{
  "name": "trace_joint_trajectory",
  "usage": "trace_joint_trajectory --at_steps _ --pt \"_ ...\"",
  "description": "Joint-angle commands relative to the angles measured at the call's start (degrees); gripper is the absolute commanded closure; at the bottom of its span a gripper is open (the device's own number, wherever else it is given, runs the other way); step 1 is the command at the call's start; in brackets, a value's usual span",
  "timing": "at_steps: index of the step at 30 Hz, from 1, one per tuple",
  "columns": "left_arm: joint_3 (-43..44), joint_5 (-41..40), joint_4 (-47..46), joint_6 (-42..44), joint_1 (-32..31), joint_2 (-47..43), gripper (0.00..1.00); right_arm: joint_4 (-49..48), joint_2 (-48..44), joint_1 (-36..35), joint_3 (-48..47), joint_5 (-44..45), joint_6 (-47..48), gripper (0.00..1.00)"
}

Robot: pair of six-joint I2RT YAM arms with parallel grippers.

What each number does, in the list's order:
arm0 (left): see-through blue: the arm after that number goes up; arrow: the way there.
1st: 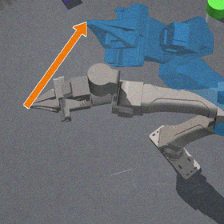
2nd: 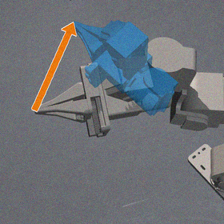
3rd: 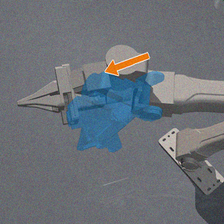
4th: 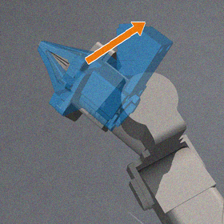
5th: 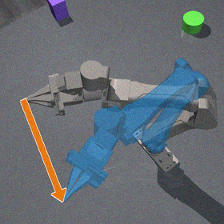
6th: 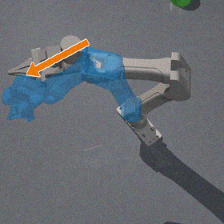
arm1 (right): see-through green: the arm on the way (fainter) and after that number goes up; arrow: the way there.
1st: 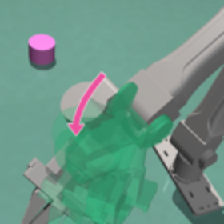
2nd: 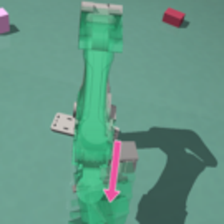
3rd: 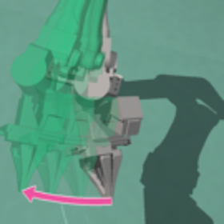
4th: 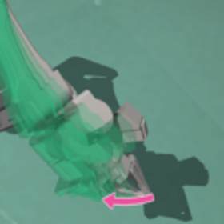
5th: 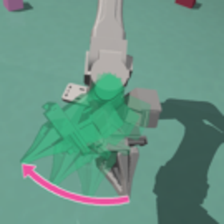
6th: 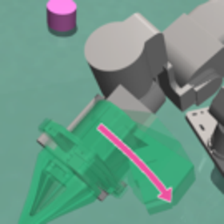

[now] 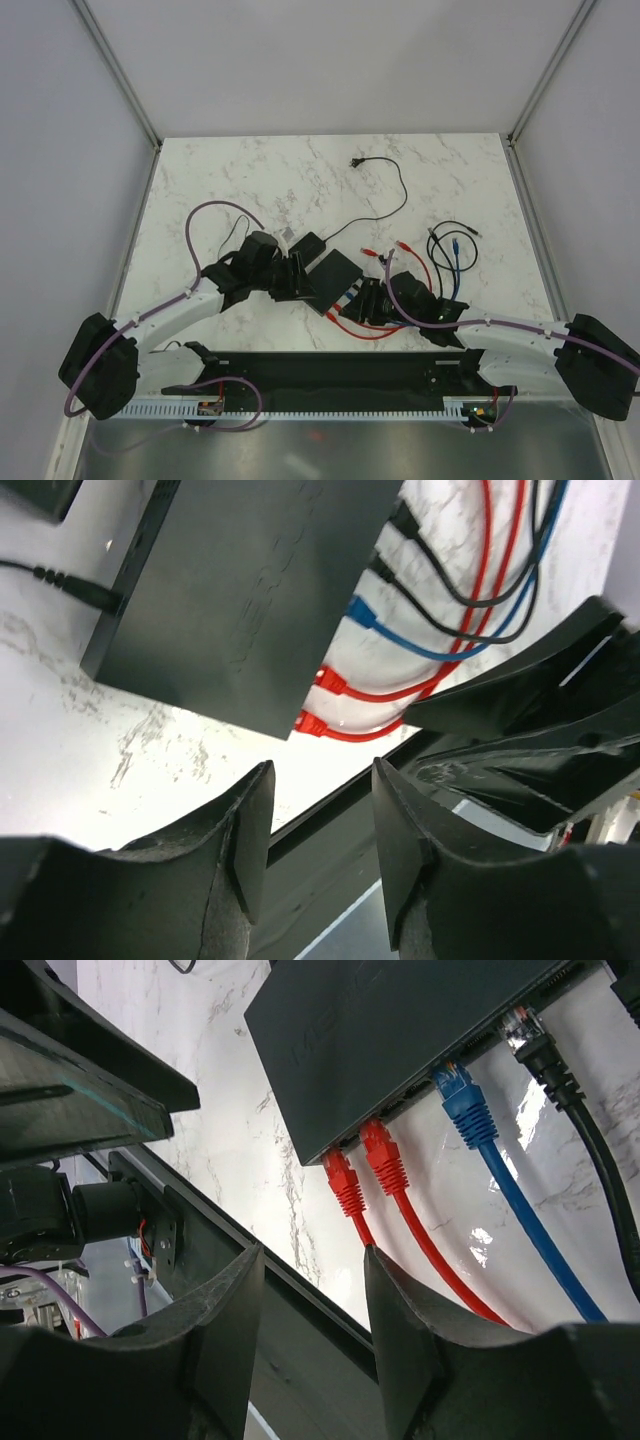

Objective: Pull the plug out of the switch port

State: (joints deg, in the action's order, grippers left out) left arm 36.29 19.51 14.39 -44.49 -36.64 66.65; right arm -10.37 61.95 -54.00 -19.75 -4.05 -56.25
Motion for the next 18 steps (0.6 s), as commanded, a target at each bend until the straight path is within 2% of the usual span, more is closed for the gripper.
trace_joint_trajectory --at_steps 1,6,11,14,18 --pt "-1.92 -4.30 -3.23 0.11 -1.76 -1.09 0.50 -5.27 -0.08 -0.93 1.11 3.70 -3.16 0.47" --pt "-3.77 -4.65 -4.81 -0.95 -3.34 -0.03 0.51 -0.19 -1.66 -0.93 -0.28 8.78 -2.47 0.46" --pt "-2.46 -4.65 -5.51 -0.60 -4.58 0.32 0.52 14.66 -4.38 0.46 -8.54 17.23 8.93 0.43" --pt "0.17 -3.78 -5.69 0.45 -4.58 1.81 0.52 21.42 -2.11 5.98 -13.90 12.77 14.83 0.41" --pt "4.22 -3.07 -5.60 1.25 -4.66 6.81 0.52 24.34 1.93 13.38 -19.35 4.94 21.17 0.37"
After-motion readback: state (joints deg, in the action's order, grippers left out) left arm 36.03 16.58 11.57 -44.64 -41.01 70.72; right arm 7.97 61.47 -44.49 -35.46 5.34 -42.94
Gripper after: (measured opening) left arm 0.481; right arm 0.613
